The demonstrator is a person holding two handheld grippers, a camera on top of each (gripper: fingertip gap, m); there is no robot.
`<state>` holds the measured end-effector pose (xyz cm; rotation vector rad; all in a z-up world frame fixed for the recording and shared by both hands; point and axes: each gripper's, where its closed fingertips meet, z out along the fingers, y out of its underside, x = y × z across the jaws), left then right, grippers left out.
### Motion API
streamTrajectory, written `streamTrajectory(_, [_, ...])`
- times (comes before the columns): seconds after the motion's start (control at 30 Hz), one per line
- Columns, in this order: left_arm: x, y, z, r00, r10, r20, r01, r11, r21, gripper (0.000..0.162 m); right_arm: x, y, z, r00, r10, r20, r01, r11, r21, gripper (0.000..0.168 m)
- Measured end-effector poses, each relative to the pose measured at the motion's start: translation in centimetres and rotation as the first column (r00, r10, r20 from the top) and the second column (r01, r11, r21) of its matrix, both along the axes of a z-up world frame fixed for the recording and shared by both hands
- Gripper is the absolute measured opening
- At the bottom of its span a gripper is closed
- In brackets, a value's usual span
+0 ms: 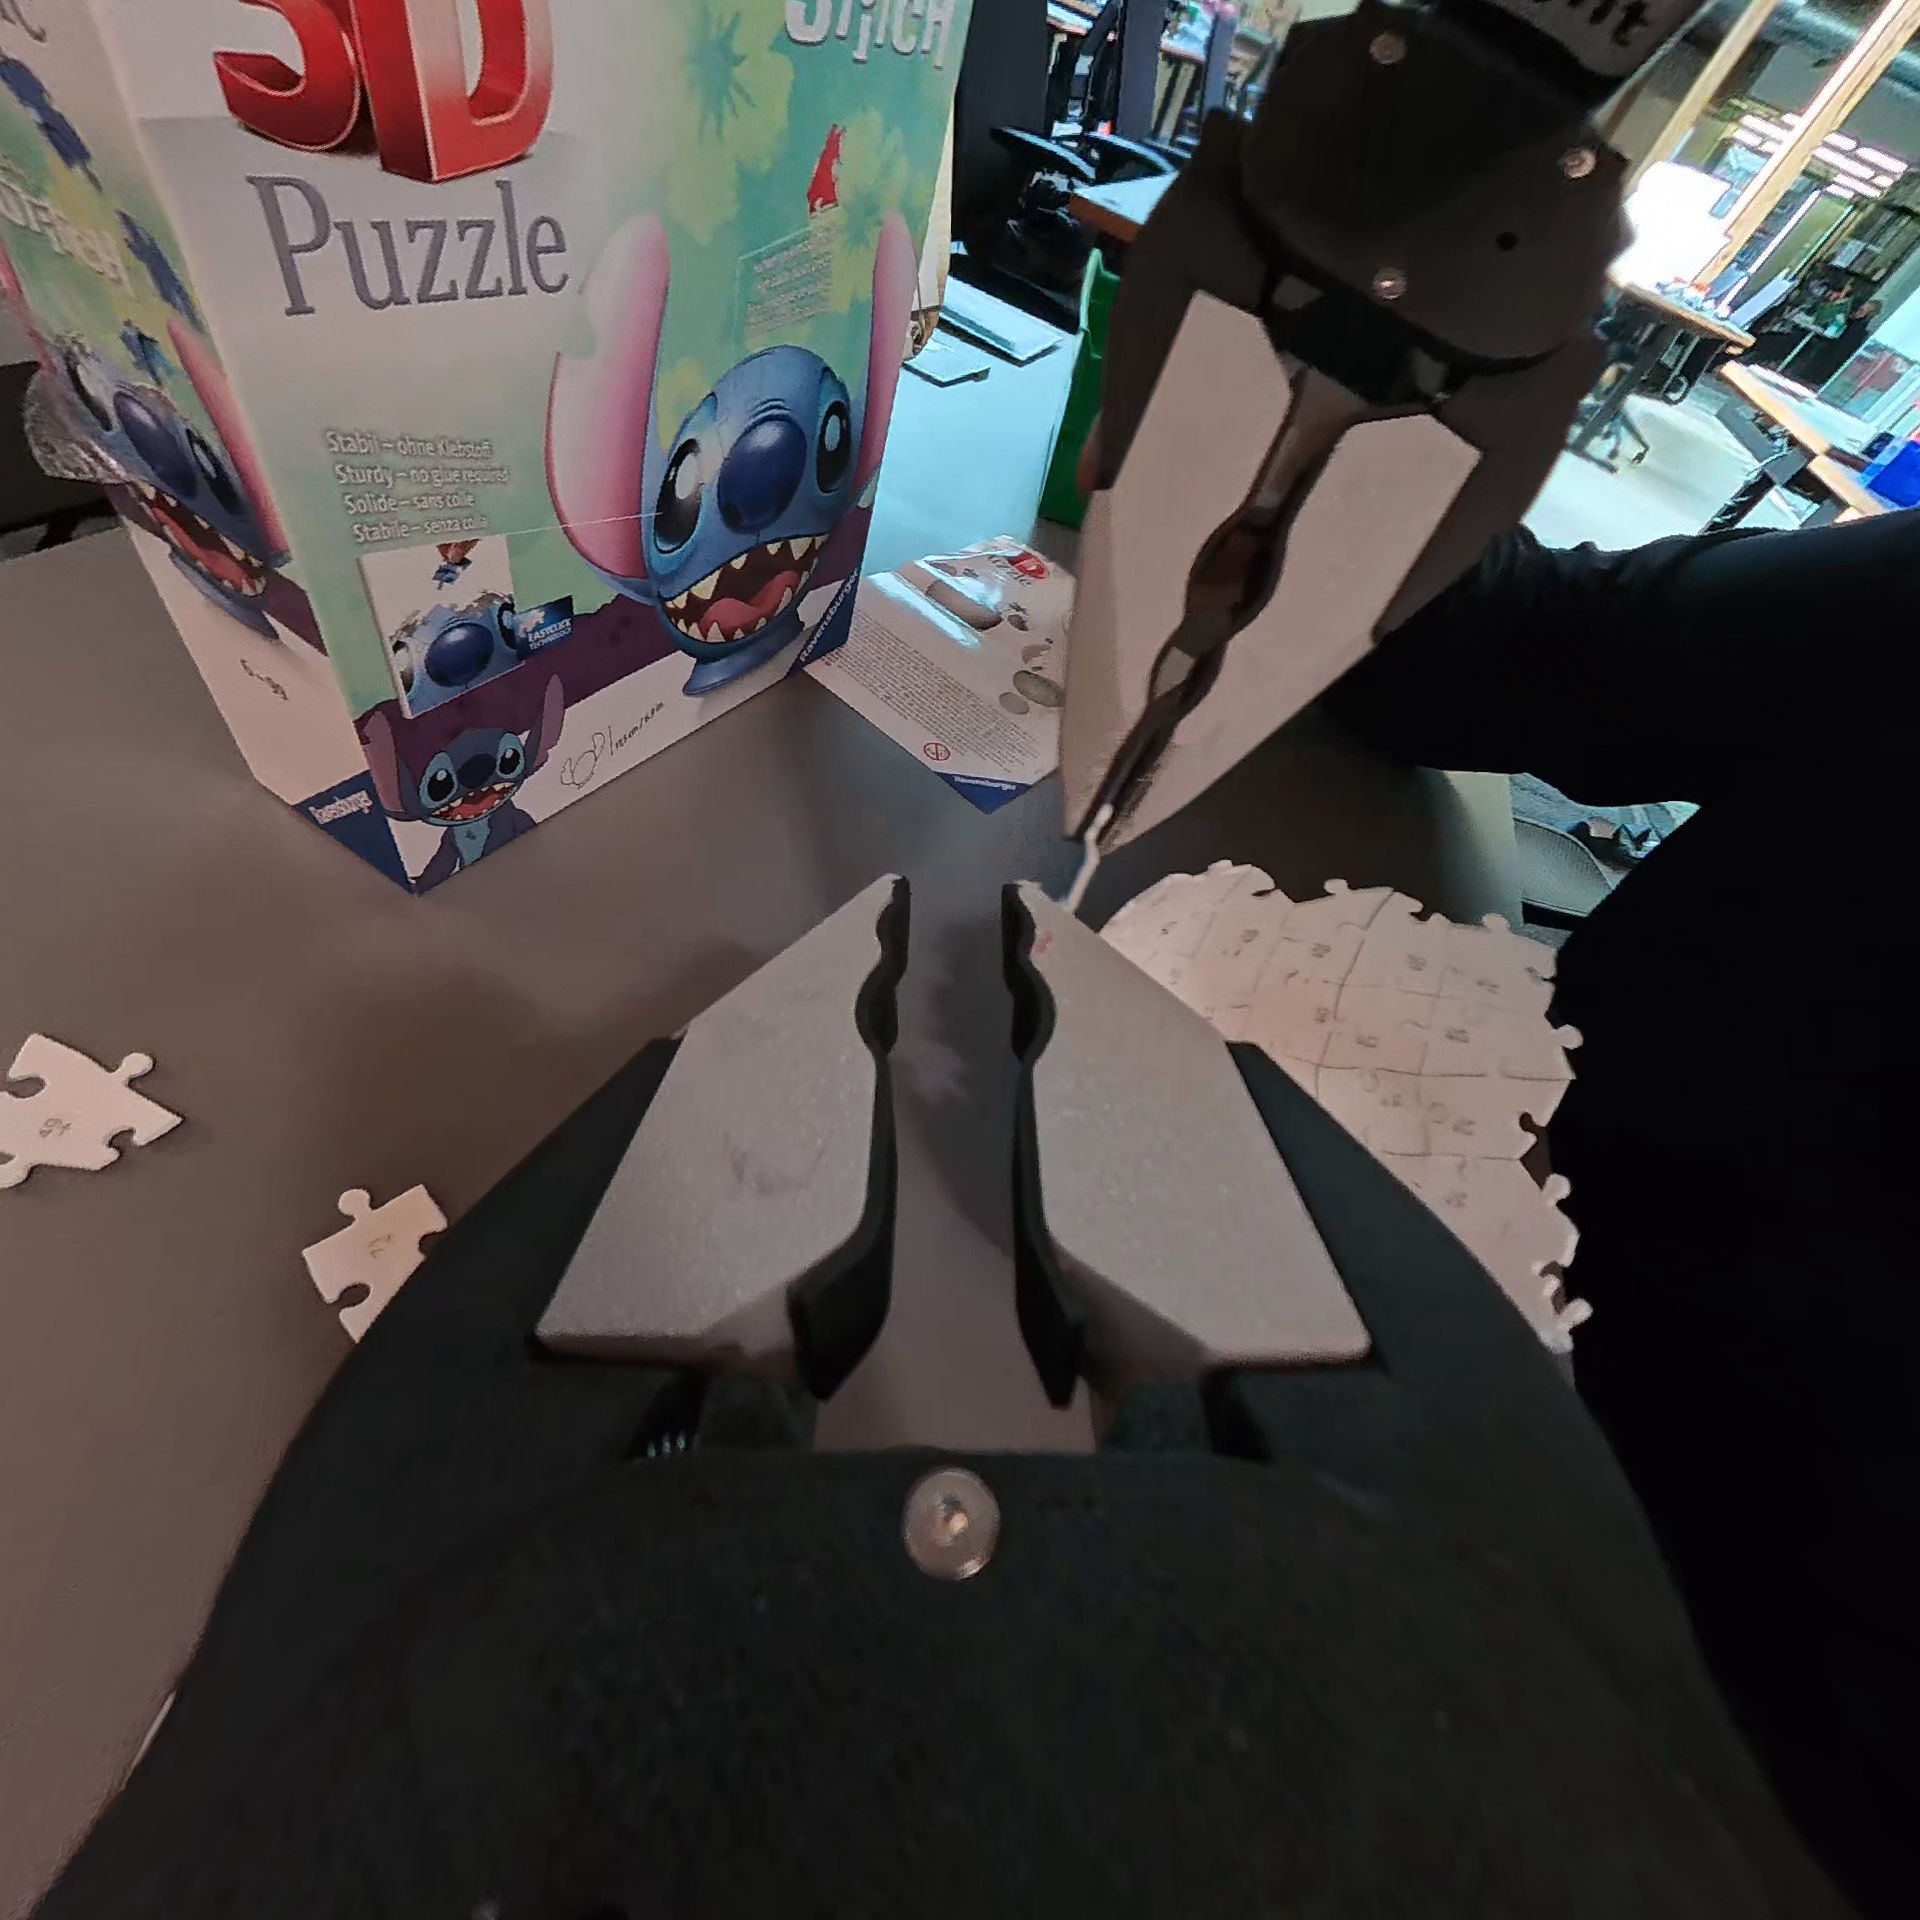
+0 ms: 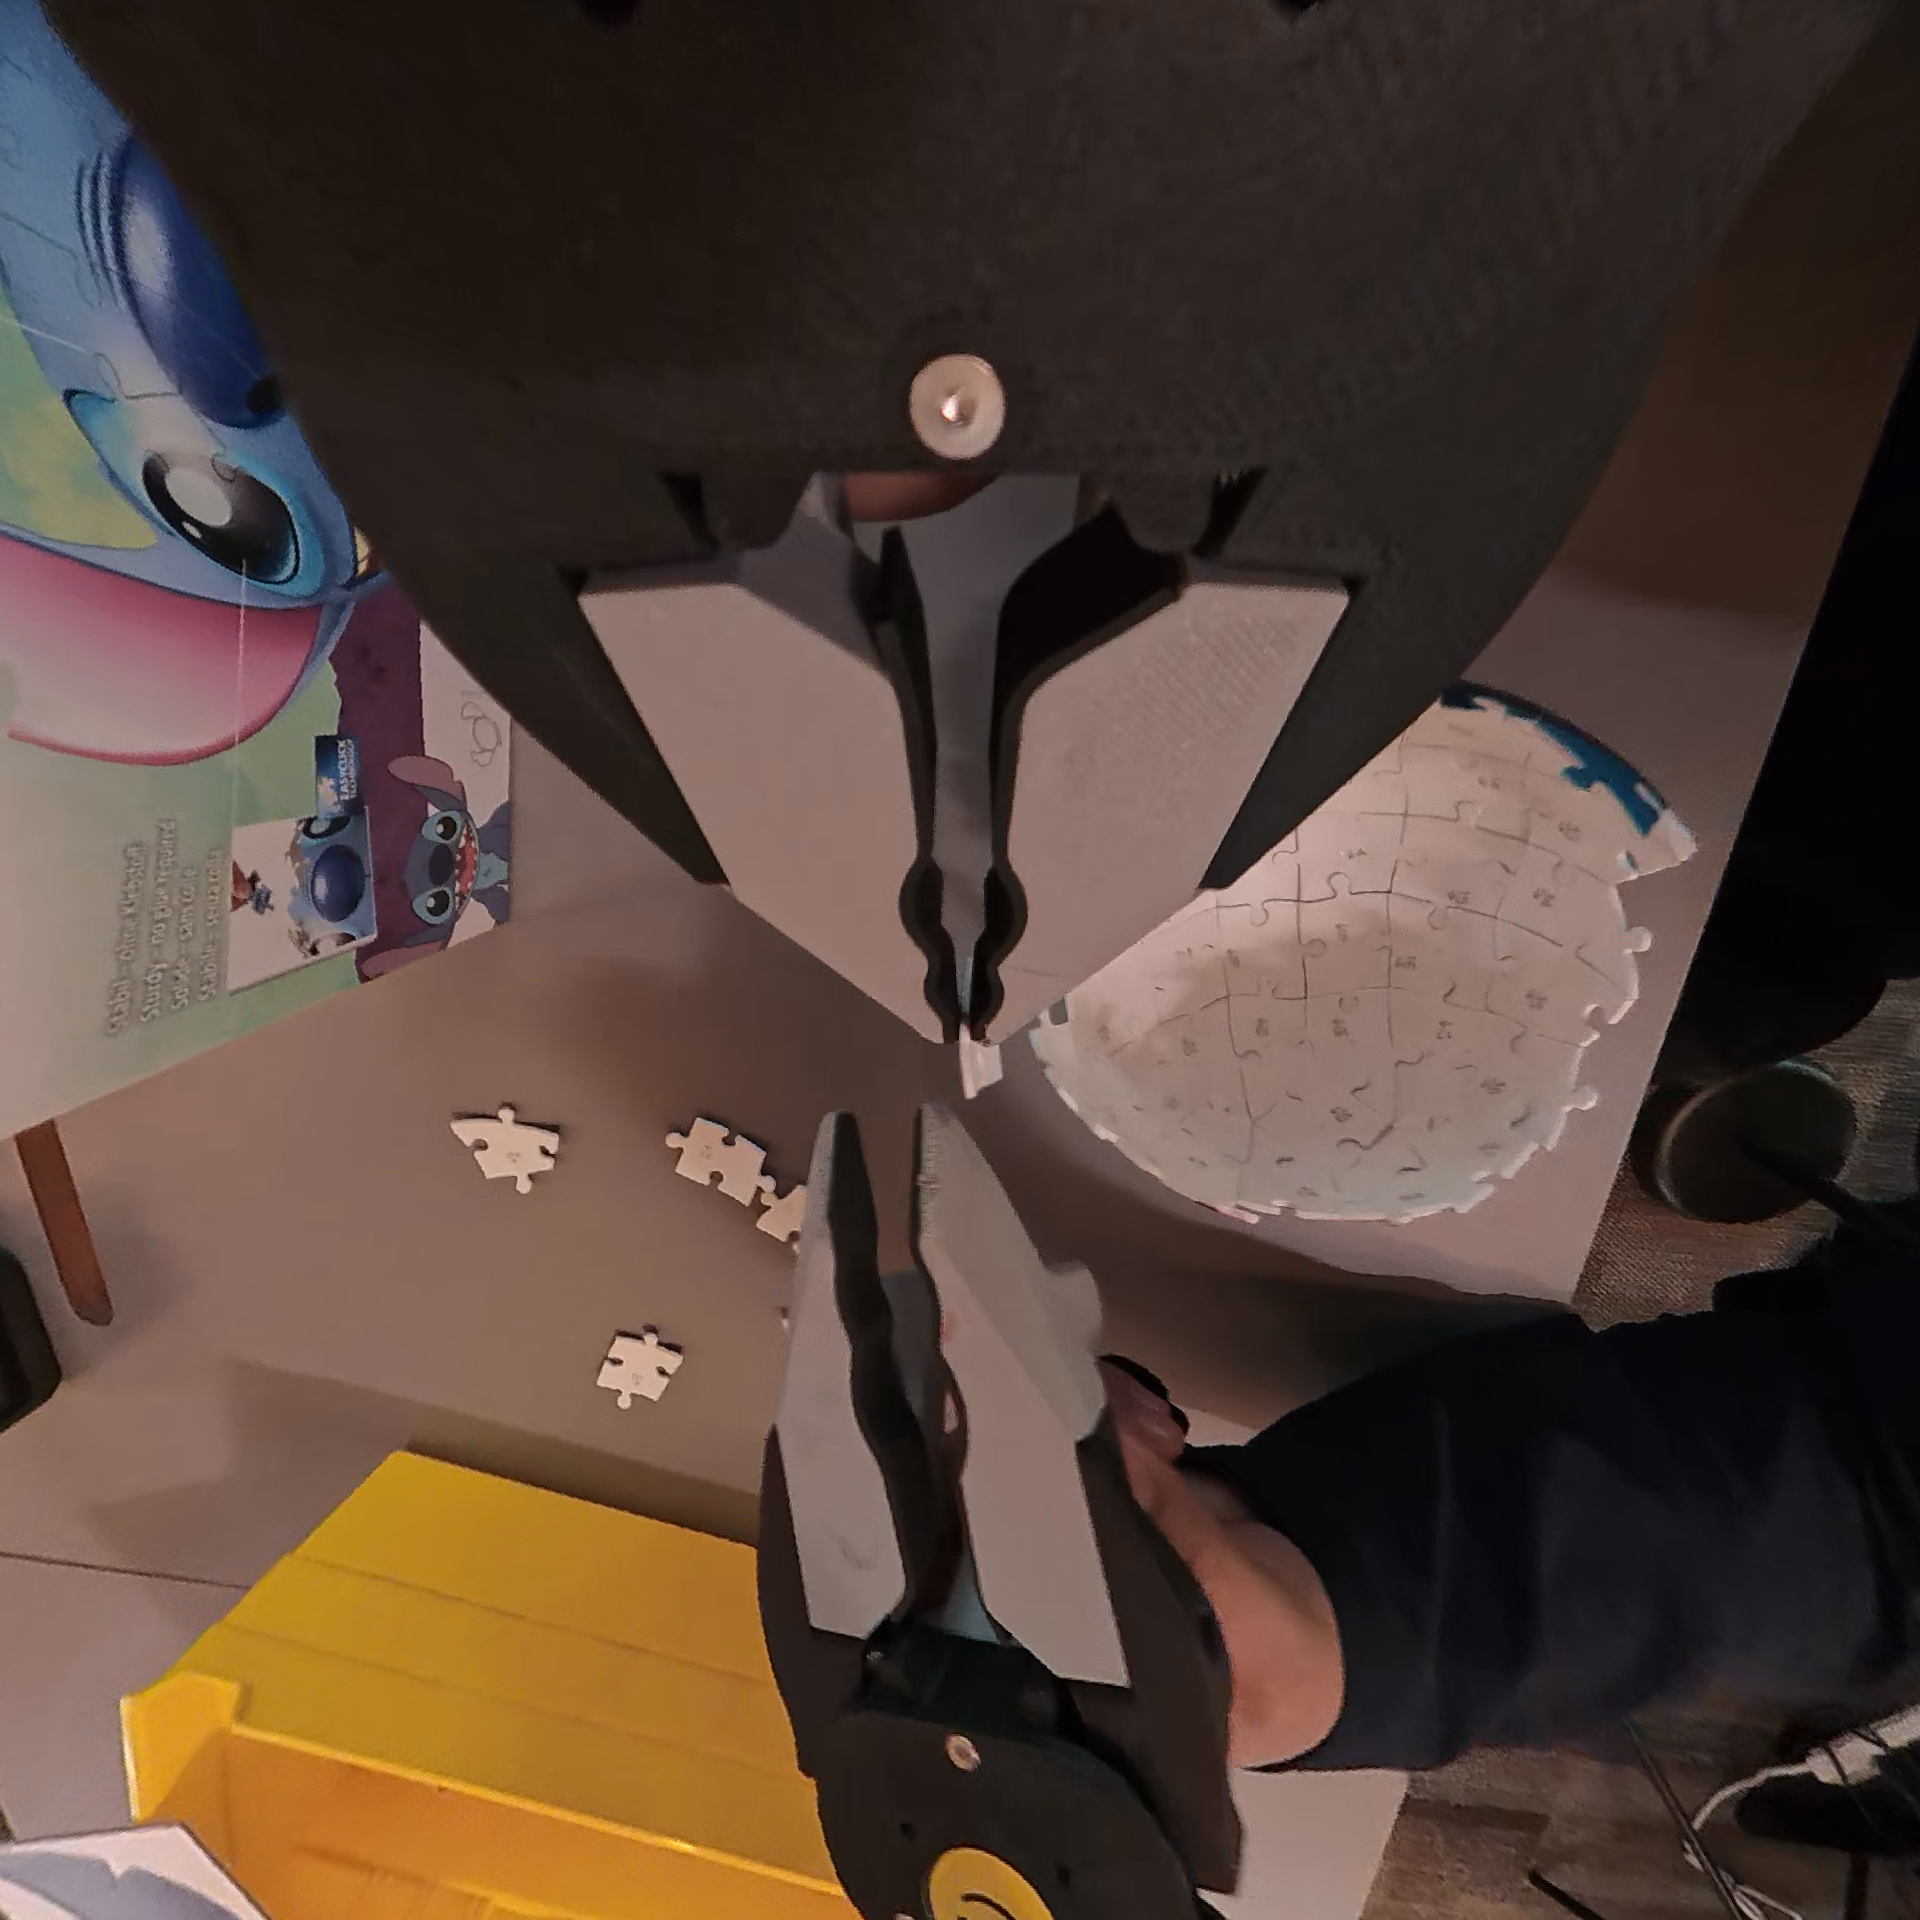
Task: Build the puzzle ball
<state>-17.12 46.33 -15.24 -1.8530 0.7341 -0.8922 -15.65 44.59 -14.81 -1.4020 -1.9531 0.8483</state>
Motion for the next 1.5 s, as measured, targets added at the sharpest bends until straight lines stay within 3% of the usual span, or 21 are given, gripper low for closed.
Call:
streamTrajectory(0.03, [-0.1,0.1,-0.1,1.0,0.005,0.0,-0.005,1.0,-0.004,0.015,0.1,-0.3,0.2,1.0,0.01,-0.003,-0.01,1.0,0.011,0.0])
streamTrajectory(0.63, [-0.5,0.5,-0.9,0.999,0.029,-0.02,-0.03,0.999,-0.036,0.015,0.3,-3.8,-1.3,0.99,0.132,0.049,-0.134,0.99,0.035,0.0])
streamTrajectory(1.23, [-0.2,0.4,-1.2,0.999,0.02,-0.038,-0.022,0.999,-0.046,0.015,0.3,-3.4,-3.0,0.987,0.11,0.118,-0.115,0.993,0.032,0.0])
streamTrajectory(1.5, [-0.1,0.2,-1.5,0.999,0.009,-0.046,-0.011,0.998,-0.057,0.015,0.2,-2.9,-3.6,0.987,0.068,0.143,-0.086,0.989,0.12,0.0])
